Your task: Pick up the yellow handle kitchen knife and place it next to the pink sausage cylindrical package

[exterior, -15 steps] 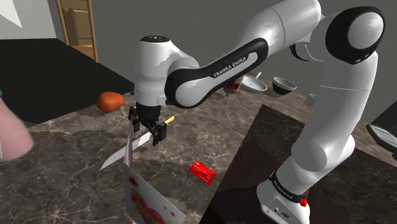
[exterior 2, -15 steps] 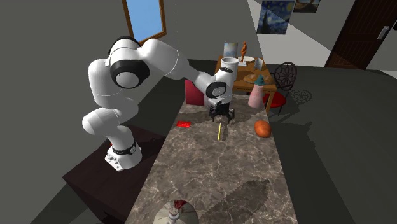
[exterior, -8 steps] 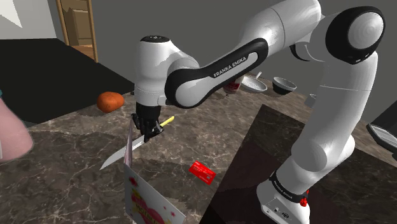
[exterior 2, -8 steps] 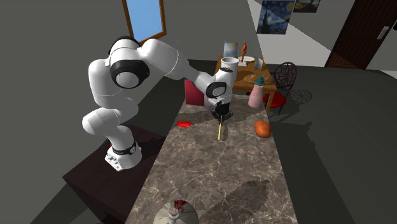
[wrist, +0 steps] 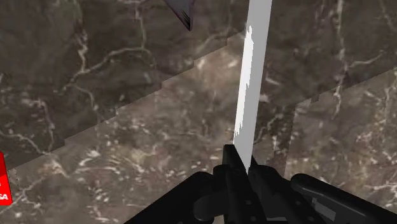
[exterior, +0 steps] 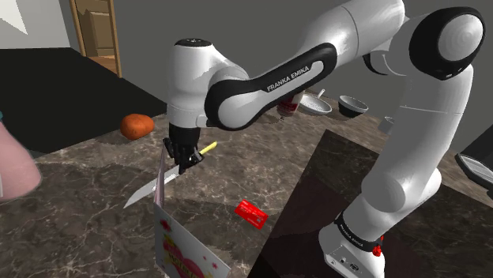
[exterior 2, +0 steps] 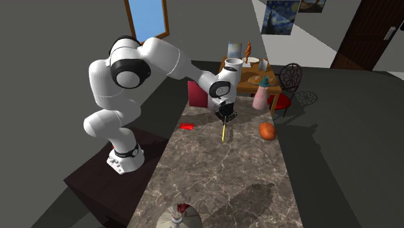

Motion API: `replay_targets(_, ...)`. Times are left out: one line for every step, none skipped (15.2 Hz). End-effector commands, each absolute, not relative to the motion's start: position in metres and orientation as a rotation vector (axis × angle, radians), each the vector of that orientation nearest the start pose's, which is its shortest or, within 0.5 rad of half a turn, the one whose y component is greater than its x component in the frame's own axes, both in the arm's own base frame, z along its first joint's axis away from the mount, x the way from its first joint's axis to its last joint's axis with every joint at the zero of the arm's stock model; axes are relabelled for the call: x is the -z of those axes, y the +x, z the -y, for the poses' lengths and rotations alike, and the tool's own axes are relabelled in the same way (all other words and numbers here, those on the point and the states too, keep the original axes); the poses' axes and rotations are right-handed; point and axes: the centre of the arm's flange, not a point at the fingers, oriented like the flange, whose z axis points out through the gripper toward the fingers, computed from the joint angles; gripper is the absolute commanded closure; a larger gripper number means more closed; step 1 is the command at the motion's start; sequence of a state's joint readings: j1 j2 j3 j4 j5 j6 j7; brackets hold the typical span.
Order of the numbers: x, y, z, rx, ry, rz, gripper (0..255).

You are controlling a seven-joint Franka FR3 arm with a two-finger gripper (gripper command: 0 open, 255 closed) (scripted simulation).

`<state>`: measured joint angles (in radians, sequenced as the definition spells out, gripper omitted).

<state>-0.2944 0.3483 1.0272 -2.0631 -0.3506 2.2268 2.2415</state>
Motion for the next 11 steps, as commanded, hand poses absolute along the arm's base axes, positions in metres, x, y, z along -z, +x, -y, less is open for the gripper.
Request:
replay_targets(-0.351, 0.449, -0.363, -0.029, -2.473, -1.918, 255)
replay_targets(-0.356, 0.449, -0.363, -0.029, -2.473, -1.918, 255)
replay_targets(-0.361, 0.449, -0.363, -0.029, -2.473, -1.918, 255)
replay_targets(-0.367, 0.449, -0.363, -0.029, -2.473, -1.918, 255)
replay_targets(-0.372, 0.449, -0.363, -0.029, -2.473, -1.918, 255)
replay_targets(-0.377, 0.449, -0.363, -0.029, -2.473, -1.918, 255)
replay_targets(-0.383, 0.449, -0.363, -0.029, -2.473, -1.918, 255)
replay_targets(-0.388, 0.449, -0.363, -0.029, -2.473, -1.918, 255)
replay_targets(-0.393, 0.449, -0.363, -0.029, -2.473, -1.918, 255)
replay_targets(-0.398, 0.449, -0.363, -0.029, -2.473, -1.918, 255)
replay_targets(-0.404, 0.449, -0.363, -0.029, -2.473, -1.918, 255)
